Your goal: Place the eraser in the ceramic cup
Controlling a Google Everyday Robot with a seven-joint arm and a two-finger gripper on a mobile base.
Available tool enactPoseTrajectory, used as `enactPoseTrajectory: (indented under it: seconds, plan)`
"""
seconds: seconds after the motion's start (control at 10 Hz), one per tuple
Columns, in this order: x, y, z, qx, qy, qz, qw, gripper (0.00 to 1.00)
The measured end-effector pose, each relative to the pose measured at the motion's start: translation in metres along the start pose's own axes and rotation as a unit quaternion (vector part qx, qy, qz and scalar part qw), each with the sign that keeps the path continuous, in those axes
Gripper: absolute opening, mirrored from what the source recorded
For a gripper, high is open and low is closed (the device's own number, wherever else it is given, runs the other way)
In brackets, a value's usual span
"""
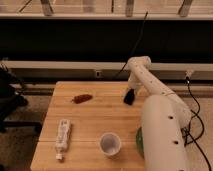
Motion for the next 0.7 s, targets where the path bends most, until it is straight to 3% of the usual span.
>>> enactPoseTrajectory:
  seconds: [0.2,0.7]
  plan:
    - [0.002,0.001,-0.007,0.004,0.001,0.007,1.0000,0.00]
    - [-0.008,-0.006,-0.050,0.007,0.015,0.014,0.9998,0.00]
